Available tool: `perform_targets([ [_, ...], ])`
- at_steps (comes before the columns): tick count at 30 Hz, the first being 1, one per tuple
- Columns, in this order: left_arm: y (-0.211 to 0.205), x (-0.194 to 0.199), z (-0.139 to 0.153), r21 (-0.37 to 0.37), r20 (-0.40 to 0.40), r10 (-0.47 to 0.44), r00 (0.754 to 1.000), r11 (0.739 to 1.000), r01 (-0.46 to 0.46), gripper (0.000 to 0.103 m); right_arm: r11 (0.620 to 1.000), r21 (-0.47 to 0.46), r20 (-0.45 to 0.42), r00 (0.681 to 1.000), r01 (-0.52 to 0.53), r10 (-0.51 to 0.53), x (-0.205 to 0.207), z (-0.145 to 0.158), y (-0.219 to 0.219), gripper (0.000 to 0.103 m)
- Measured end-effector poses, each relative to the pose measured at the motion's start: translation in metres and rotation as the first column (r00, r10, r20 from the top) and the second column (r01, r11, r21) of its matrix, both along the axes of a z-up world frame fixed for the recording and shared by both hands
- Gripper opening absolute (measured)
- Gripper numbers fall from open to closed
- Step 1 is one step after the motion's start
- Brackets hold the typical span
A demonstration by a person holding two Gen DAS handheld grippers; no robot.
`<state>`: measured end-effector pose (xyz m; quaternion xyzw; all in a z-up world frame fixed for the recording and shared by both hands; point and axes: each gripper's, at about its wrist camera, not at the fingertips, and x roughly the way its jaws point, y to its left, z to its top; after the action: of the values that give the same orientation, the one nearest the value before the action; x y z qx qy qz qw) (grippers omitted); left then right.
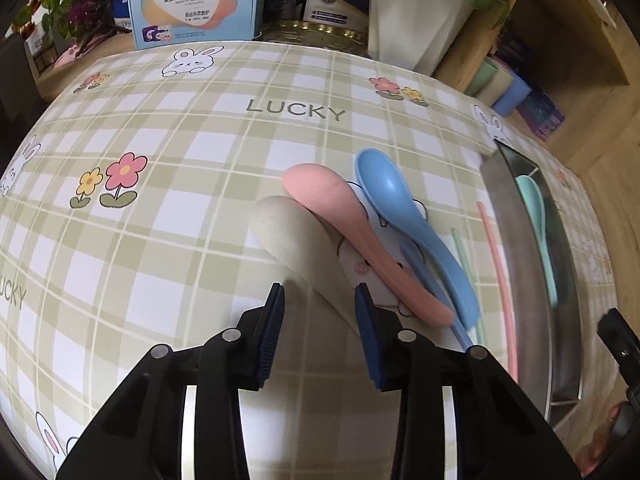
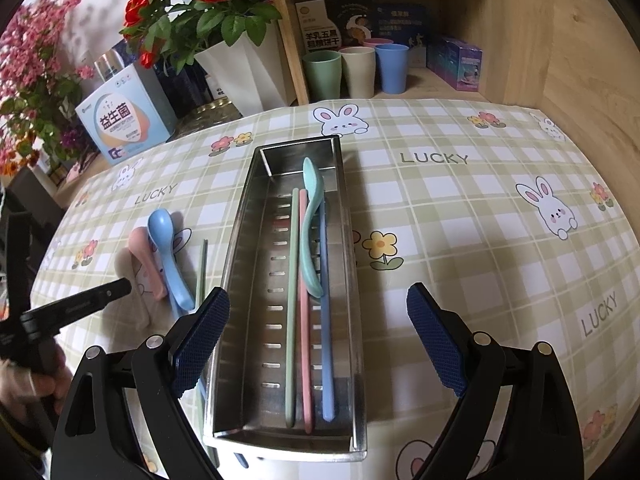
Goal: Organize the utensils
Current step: 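Grasp the white spoon by its handle with the left tool, then grasp the blue chopstick with the right tool while the left holds the white spoon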
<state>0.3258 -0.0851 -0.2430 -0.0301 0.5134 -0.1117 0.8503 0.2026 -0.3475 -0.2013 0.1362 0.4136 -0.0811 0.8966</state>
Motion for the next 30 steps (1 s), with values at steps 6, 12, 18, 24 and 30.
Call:
perform_targets([
  [6,-0.005,0.006,-0.001,0.020,0.018,-0.007,1.000,1.000,0.006,0.035,1.000,0.009,-0.003,1.000,0.004,-0.004,0.001,-0.004,-0.003,0.087],
  [12,-0.008,0.007,-0.003,0.039,0.049,-0.031,0.998,0.999,0.029,0.027,1.000,0.018,-0.007,1.000,0.005,-0.005,0.003,-0.006,-0.006,0.087],
  [18,-0.001,0.001,-0.004,0.022,0.034,-0.071,0.997,0.997,0.070,0.006,1.000,0.021,-0.005,1.000,0.003,-0.003,0.003,-0.005,-0.005,0.087],
  [24,0.009,-0.021,-0.001,0.043,0.040,-0.132,0.990,0.991,0.130,0.006,1.000,0.025,0.010,1.000,-0.017,0.017,0.002,-0.002,-0.002,0.087],
  [30,0.017,-0.049,0.002,0.111,0.069,-0.182,0.981,0.978,0.174,0.006,0.998,0.022,0.017,0.998,-0.060,0.060,0.003,0.002,0.009,0.087],
])
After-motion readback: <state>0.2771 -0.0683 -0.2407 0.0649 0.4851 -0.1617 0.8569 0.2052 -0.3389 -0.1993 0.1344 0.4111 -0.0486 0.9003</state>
